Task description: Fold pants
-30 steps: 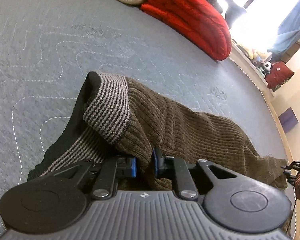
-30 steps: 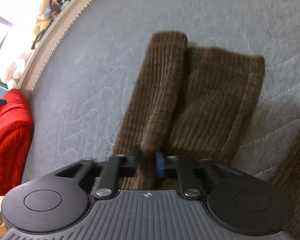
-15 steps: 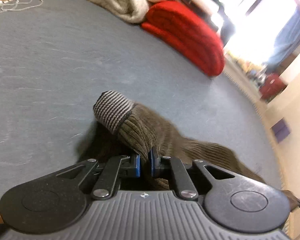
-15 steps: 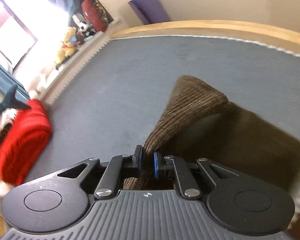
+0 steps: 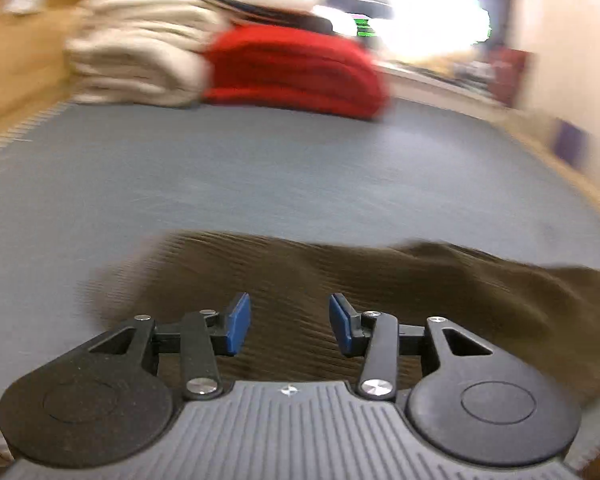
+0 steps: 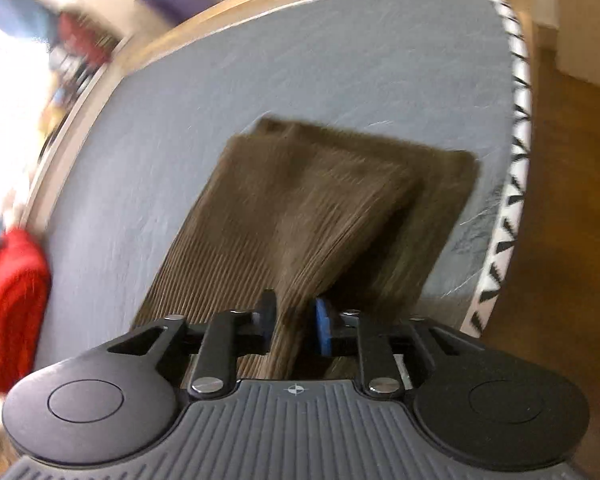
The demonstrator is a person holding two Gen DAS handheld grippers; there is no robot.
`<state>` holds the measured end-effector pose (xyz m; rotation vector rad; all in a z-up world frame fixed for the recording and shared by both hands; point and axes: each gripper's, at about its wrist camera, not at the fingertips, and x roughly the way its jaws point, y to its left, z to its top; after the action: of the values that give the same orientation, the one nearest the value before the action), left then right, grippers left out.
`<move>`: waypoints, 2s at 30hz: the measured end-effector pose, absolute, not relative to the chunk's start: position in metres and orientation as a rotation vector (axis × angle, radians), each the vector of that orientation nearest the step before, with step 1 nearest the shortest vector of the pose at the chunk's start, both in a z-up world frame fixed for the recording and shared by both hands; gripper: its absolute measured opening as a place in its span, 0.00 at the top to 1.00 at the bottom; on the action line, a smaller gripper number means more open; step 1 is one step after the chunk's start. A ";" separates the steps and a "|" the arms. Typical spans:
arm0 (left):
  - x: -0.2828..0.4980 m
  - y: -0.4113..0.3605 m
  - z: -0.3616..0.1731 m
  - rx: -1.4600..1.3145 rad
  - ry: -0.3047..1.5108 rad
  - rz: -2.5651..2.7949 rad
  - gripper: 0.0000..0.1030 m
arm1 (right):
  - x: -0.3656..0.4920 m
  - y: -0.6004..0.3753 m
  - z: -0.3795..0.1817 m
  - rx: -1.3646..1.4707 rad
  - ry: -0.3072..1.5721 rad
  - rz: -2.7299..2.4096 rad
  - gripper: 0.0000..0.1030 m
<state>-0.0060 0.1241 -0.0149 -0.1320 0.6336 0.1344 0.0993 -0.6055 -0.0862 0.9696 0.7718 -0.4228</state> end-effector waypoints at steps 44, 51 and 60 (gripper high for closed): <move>0.017 0.099 -0.070 -0.057 0.886 0.029 0.40 | 0.184 -0.587 -0.076 0.738 0.683 -0.293 0.67; 0.014 0.103 -0.071 -0.087 0.880 0.034 0.37 | 0.242 -0.582 -0.105 0.831 0.783 -0.344 0.65; 0.018 0.100 -0.075 -0.062 0.873 0.028 0.32 | 0.284 -0.572 -0.111 0.651 0.835 -0.398 0.72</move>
<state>0.0177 0.0995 -0.0754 -0.0620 0.8733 0.0276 0.2840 -0.5716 -0.1114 0.6508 0.8345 -0.3977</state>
